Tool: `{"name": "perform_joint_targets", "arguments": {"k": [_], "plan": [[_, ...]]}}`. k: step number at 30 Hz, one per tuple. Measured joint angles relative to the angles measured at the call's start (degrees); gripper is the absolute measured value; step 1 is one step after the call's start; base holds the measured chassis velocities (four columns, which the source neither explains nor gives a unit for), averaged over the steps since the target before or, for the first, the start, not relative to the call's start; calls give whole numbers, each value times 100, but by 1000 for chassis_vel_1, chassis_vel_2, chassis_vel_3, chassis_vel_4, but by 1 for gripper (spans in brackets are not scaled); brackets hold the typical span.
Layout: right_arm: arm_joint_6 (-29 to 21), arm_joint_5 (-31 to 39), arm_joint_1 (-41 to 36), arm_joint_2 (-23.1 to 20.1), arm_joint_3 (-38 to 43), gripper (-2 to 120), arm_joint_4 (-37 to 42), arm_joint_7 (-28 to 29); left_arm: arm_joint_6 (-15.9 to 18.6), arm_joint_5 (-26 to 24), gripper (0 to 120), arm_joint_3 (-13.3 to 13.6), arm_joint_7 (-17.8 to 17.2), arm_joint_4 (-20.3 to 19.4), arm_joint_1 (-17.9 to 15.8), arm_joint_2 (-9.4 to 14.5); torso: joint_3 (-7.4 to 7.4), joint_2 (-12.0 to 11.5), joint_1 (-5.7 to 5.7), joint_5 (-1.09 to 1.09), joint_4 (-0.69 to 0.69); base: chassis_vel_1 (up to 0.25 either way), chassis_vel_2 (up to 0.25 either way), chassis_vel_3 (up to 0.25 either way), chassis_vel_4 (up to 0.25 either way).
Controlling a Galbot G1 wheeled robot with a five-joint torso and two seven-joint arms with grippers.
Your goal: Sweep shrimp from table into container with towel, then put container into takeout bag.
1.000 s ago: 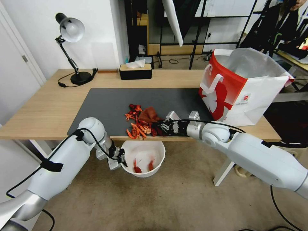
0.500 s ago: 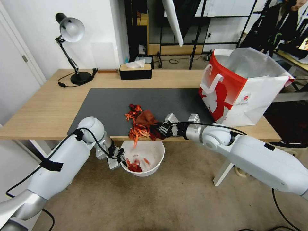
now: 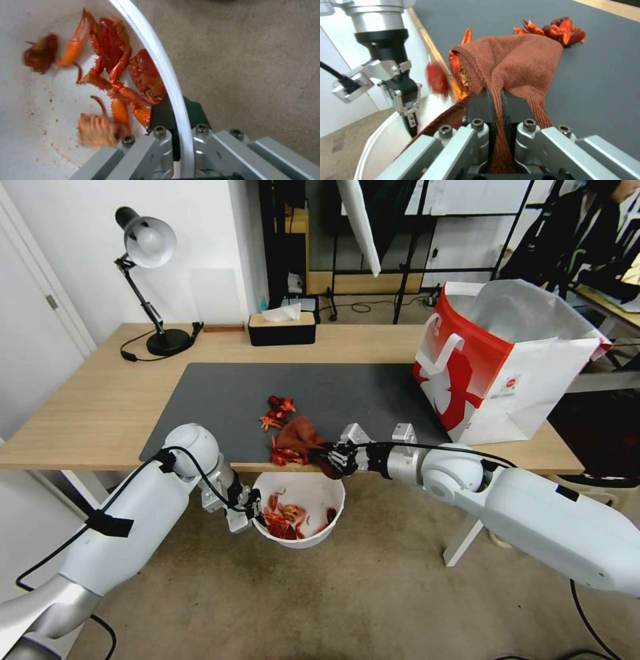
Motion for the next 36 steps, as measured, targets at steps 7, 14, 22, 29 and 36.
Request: {"name": "perform_joint_targets", "arguments": {"k": [7,14,22,29,36], "plan": [[-2,46,-25,-70,66,2,147,-60,0,3,0,-21,0,-11,2,-6,0,0,0,0,0,0,0,0,0],[-9,86,-157,-209,204,2,337,-200,0,9,0,-57,0,-41,30,-2,0,1,0,0,0,0,0,0,0],[38,125,-341,-382,376,2,546,-335,0,10,0,-117,0,-80,73,15,0,1,0,-1,-1,0,0,0,0],[160,223,-379,-420,598,2,570,-274,0,8,0,-171,0,-120,131,32,0,1,0,0,0,0,0,0,0],[288,355,-410,-418,840,2,585,-267,0,12,0,-202,0,-150,162,32,1,1,0,0,0,0,0,0,0]]}}
